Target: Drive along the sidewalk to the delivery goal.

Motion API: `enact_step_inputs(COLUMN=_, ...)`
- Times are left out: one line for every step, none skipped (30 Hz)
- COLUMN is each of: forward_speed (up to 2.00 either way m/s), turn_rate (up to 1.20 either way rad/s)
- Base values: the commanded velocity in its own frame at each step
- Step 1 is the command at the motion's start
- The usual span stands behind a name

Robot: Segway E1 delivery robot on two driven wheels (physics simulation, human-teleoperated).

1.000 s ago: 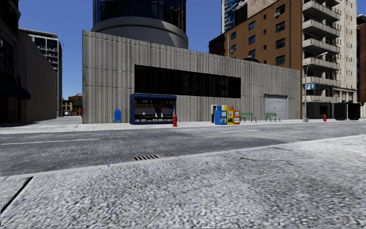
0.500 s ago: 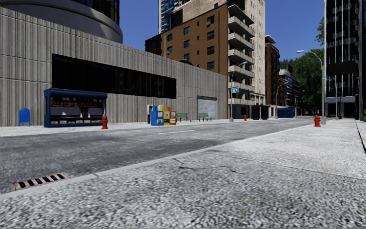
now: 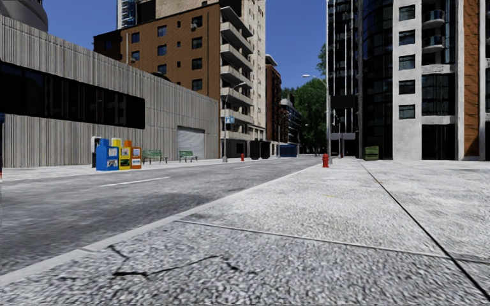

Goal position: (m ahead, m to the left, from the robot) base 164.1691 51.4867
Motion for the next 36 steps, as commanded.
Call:
enact_step_inputs(forward_speed=2.0, turn_rate=-0.79)
enact_step_inputs(forward_speed=2.0, turn_rate=-0.79)
enact_step_inputs(forward_speed=2.0, turn_rate=-0.79)
enact_step_inputs(forward_speed=2.0, turn_rate=-0.79)
enact_step_inputs(forward_speed=2.0, turn_rate=-0.79)
enact_step_inputs(forward_speed=2.0, turn_rate=-0.79)
enact_step_inputs(forward_speed=2.0, turn_rate=-0.79)
enact_step_inputs(forward_speed=2.0, turn_rate=-0.79)
enact_step_inputs(forward_speed=2.0, turn_rate=-0.79)
enact_step_inputs(forward_speed=2.0, turn_rate=-0.79)
enact_step_inputs(forward_speed=2.0, turn_rate=-0.79)
enact_step_inputs(forward_speed=2.0, turn_rate=-0.79)
enact_step_inputs(forward_speed=2.0, turn_rate=-0.79)
enact_step_inputs(forward_speed=2.0, turn_rate=-0.73)
enact_step_inputs(forward_speed=2.0, turn_rate=0.0)
enact_step_inputs(forward_speed=2.0, turn_rate=0.0)
enact_step_inputs(forward_speed=2.0, turn_rate=0.0)
enact_step_inputs(forward_speed=2.0, turn_rate=0.0)
enact_step_inputs(forward_speed=2.0, turn_rate=0.0)
enact_step_inputs(forward_speed=2.0, turn_rate=0.0)
enact_step_inputs(forward_speed=2.0, turn_rate=0.0)
enact_step_inputs(forward_speed=2.0, turn_rate=0.0)
enact_step_inputs(forward_speed=2.0, turn_rate=0.0)
enact_step_inputs(forward_speed=2.0, turn_rate=0.0)
enact_step_inputs(forward_speed=2.0, turn_rate=0.0)
enact_step_inputs(forward_speed=2.0, turn_rate=0.0)
enact_step_inputs(forward_speed=2.0, turn_rate=0.0)
enact_step_inputs(forward_speed=2.0, turn_rate=0.0)
enact_step_inputs(forward_speed=2.0, turn_rate=0.0)
enact_step_inputs(forward_speed=2.0, turn_rate=0.0)
enact_step_inputs(forward_speed=2.0, turn_rate=0.0)
enact_step_inputs(forward_speed=2.0, turn_rate=0.0)
enact_step_inputs(forward_speed=2.0, turn_rate=0.0)
enact_step_inputs(forward_speed=2.0, turn_rate=0.0)
enact_step_inputs(forward_speed=2.0, turn_rate=0.0)
enact_step_inputs(forward_speed=2.0, turn_rate=0.0)
